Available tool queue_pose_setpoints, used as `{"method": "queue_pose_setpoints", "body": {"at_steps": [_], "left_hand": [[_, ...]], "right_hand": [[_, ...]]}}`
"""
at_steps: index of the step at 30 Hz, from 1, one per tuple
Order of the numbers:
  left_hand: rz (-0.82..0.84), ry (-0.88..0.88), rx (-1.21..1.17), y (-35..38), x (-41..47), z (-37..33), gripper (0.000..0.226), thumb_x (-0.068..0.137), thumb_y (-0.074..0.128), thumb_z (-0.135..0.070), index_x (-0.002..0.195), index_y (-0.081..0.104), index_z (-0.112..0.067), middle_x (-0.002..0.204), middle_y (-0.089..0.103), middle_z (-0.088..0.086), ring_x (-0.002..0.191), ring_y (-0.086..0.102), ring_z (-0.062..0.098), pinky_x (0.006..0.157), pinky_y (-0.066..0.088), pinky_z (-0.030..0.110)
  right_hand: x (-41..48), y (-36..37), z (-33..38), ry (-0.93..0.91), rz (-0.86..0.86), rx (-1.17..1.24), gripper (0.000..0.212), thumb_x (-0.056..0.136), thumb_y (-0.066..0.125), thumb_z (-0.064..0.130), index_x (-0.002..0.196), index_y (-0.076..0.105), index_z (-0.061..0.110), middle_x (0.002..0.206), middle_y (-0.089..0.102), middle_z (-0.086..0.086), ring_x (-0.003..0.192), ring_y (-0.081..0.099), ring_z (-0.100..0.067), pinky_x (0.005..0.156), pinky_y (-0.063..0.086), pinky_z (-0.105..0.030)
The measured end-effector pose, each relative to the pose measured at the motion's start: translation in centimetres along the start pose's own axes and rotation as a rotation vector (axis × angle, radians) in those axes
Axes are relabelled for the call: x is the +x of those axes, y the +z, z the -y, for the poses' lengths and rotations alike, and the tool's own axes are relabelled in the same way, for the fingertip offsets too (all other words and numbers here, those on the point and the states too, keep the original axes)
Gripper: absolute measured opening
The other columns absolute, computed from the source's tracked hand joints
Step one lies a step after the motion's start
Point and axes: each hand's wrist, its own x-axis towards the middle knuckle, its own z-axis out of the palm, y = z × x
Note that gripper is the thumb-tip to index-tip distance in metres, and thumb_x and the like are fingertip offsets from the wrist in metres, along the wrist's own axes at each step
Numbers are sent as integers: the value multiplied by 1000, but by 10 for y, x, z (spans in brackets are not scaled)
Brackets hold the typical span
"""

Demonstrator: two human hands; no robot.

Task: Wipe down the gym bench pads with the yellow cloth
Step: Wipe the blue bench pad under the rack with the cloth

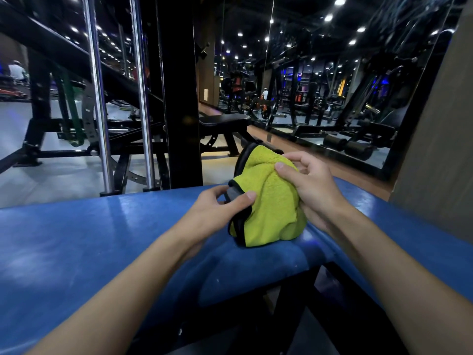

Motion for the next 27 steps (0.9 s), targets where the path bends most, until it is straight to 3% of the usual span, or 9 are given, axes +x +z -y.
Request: {"method": "queue_pose_setpoints", "body": {"at_steps": [4,8,11,14,17,19,21,24,27], "left_hand": [[-99,23,-241,3,-1,-10,36,85,77,-19,118,67,-11,99,77,0,85,73,12,78,59,32],[-218,111,-222,-3,3,-25,33,86,73,0,117,65,-9,93,75,6,79,70,17,77,59,39],[-284,237,-201,-14,9,-53,32,84,74,1,114,67,-10,88,73,10,73,69,18,66,60,37],[-362,305,-105,-22,23,-79,31,84,75,-1,111,68,-12,88,73,11,67,70,17,56,56,32],[-374,184,103,-29,44,-67,30,87,70,-2,116,65,-8,88,72,10,67,66,18,62,57,36],[-318,121,400,-41,46,-41,38,93,65,-11,129,55,-9,93,66,3,72,62,15,67,51,31],[-240,209,745,-54,30,-16,41,97,59,-14,137,52,-15,112,57,-3,90,58,11,80,43,19],[-18,444,806,-62,-1,4,32,96,63,-23,128,62,-19,125,58,-3,111,52,1,98,37,11],[317,335,978,-58,-22,26,71,81,74,-55,142,52,-27,145,46,-10,130,41,-1,108,27,8]], "right_hand": [[-1,4,11,70,56,98,8,93,65,7,100,63,12,79,72,-5,74,69,-16,71,57,-36],[2,11,24,124,53,173,5,94,63,4,97,62,7,73,70,-5,67,68,-15,60,58,-29],[16,14,44,189,-9,250,4,94,61,1,96,62,3,77,69,-10,67,67,-17,60,59,-31],[39,20,47,195,-33,279,11,94,60,2,104,64,-1,91,72,-15,78,70,-23,75,60,-41],[51,25,14,162,39,13,26,97,60,12,121,63,0,109,70,-13,97,66,-24,86,57,-37],[43,19,-17,114,159,-396,35,95,63,15,129,58,6,100,64,-4,87,63,-11,75,50,-23],[30,9,-46,16,296,-732,44,90,70,18,130,55,13,100,58,-1,86,57,-8,77,46,-21],[15,-4,-54,-109,556,-736,28,80,81,14,101,63,19,96,58,-3,88,54,-16,80,46,-23],[0,-12,-41,3,976,-812,40,76,85,28,111,66,28,113,58,11,104,53,-4,91,42,-17]]}}
